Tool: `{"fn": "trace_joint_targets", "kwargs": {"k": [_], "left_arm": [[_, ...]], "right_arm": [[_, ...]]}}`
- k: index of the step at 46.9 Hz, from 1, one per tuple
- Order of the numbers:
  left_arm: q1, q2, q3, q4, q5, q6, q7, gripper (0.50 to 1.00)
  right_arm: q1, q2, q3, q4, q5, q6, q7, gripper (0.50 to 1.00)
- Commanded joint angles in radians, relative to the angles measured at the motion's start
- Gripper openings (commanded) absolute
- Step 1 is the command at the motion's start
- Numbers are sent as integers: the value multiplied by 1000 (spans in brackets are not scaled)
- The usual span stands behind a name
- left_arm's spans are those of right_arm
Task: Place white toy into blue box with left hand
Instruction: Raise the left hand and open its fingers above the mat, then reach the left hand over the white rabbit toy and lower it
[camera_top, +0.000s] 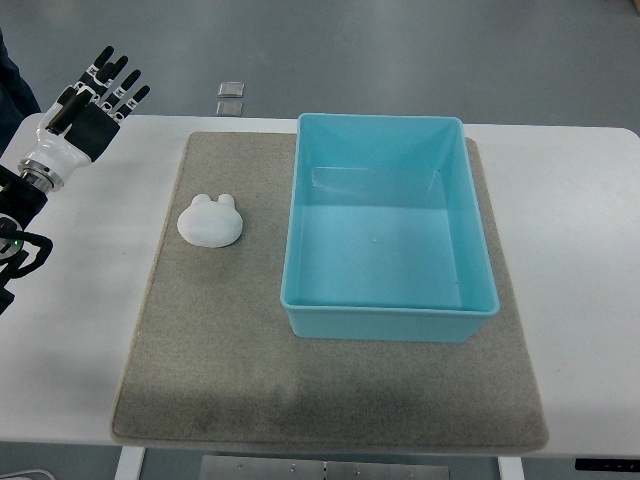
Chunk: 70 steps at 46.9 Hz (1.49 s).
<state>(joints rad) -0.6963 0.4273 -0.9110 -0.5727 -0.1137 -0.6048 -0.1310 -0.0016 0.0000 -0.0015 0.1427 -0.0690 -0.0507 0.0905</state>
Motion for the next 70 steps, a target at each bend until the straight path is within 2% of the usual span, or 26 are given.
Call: {"fn": "trace_joint_targets", "kwargs": {"k": [1,11,22,32,40,56,70], "left_arm": [[0,-1,9,-4,2,2,1,996],[-12,-2,58,-36,6,55,4,990],[-28,1,100,-190,6,321,-2,990],[-26,1,98,-263,5,401,-4,990],[-26,5,123,-292,52,401,-4,988],[-16,73,127,-414,502,427,-4,988],[-12,166,167,-532,899,410,-4,990]], "right_arm": [[0,0,0,0,0,0,0,936],[0,0,0,0,0,0,0,936],[0,0,0,0,0,0,0,936],[0,0,0,0,0,0,0,936],[0,0,0,0,0,0,0,936],[0,0,0,0,0,0,0,938],[0,0,0,0,0,0,0,936]]}}
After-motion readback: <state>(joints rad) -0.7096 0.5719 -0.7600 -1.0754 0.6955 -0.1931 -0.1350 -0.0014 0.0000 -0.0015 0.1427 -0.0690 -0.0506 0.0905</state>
